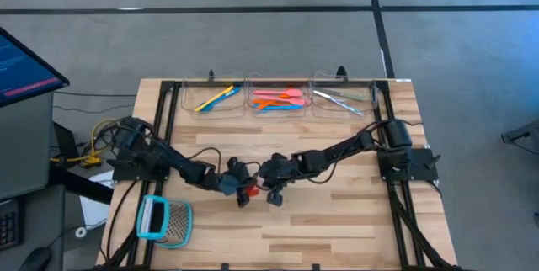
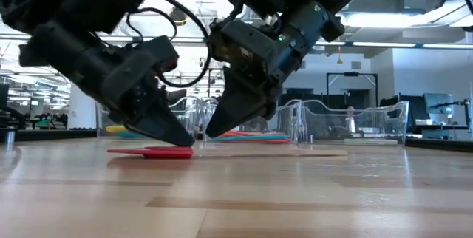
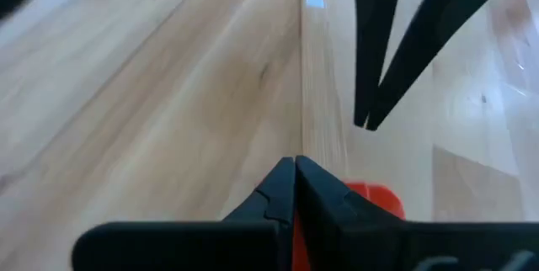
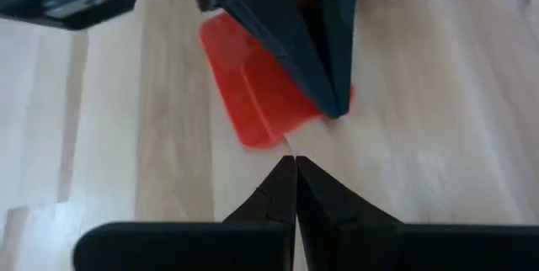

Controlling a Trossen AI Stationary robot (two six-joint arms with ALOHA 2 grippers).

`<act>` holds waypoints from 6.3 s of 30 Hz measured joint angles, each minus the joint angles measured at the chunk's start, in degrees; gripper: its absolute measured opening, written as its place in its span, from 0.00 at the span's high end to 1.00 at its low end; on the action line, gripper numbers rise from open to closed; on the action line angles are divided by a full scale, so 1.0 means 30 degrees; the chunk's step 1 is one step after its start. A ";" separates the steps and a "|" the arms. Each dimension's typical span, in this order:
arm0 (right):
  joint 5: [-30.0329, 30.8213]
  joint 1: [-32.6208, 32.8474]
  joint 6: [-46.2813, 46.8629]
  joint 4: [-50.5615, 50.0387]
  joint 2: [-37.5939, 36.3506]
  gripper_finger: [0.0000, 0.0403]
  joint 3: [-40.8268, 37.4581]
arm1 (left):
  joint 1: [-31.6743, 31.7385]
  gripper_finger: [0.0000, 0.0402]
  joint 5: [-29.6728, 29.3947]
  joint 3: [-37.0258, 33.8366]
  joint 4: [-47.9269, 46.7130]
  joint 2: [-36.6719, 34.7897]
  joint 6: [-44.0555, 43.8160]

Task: Pick & Place Kitchen Items
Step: Put the red spatula into the middle transparent bin

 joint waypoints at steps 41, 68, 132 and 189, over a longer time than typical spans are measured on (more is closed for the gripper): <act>0.0289 0.0442 -0.0456 -0.1466 -0.0311 1.00 0.0015 | -0.0650 1.00 0.4710 0.0454 -0.6642 -0.2387 -0.2279; 0.2794 0.2448 -0.0243 -0.4519 -0.3226 1.00 0.0043 | 0.5482 1.00 0.3610 0.1156 0.0001 0.0452 0.5442; 1.5307 0.2434 -0.9260 0.0828 0.1887 0.53 -0.0417 | 0.6508 1.00 0.4249 0.1785 0.0178 0.0452 0.6352; 1.4559 0.3878 -0.3920 -0.5704 -0.0907 0.61 -0.0474 | 0.8439 1.00 0.6173 0.4430 0.1343 0.4030 0.7333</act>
